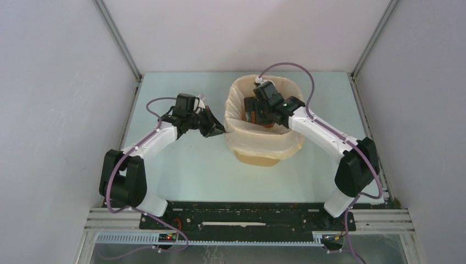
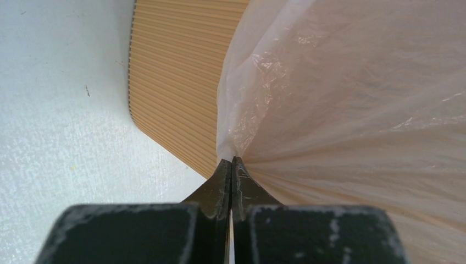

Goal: Put the trash bags into the trash bin

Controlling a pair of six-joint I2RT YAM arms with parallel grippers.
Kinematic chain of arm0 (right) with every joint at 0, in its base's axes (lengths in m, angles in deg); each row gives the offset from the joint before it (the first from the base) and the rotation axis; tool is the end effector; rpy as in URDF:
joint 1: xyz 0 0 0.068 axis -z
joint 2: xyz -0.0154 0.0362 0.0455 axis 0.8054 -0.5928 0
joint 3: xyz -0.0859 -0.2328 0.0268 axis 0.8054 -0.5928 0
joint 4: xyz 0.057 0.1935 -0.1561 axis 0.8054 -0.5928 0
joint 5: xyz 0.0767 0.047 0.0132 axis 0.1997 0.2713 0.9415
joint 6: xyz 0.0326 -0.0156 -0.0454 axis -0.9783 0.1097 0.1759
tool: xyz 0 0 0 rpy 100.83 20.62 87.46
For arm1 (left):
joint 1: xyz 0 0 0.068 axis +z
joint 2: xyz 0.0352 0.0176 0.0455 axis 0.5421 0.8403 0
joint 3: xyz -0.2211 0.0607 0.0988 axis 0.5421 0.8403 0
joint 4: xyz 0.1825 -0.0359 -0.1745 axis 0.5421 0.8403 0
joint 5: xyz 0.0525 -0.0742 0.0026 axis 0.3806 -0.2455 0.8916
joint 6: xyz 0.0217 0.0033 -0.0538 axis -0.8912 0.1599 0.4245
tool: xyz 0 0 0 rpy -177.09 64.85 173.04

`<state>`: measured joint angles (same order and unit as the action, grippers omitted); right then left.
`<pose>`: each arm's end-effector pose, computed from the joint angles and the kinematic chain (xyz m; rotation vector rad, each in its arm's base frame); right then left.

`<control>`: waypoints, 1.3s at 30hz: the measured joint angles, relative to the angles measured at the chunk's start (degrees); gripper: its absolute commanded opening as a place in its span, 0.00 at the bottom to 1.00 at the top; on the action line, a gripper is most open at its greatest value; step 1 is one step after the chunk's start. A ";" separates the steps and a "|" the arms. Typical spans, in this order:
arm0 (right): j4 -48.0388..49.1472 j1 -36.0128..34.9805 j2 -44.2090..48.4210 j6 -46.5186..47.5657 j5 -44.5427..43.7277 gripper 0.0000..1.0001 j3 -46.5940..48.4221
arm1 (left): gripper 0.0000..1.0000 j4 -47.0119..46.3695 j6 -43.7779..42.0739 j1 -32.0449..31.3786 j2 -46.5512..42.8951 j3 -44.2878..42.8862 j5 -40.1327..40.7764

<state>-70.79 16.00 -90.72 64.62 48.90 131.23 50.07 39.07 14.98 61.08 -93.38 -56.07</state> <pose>0.2968 0.2200 0.2680 -0.2712 2.4282 0.2594 0.2940 -0.1203 0.2217 -0.3852 2.5250 -1.2670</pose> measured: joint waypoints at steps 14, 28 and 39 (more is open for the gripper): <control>-12.28 -0.33 8.48 -0.57 -1.01 1.00 17.66 | 0.38 4.90 -3.69 -0.04 -1.99 0.00 3.91; -16.17 -0.33 37.00 -1.57 -3.78 1.00 21.59 | 0.93 28.30 -10.97 9.66 -24.09 -14.32 17.22; -21.27 -0.33 36.68 -3.45 -5.18 0.99 39.60 | 1.00 25.35 -17.66 4.59 -30.88 -48.24 21.20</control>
<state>-92.06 15.67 -54.05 61.17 43.72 170.83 75.43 21.41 19.57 30.20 -141.62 -34.87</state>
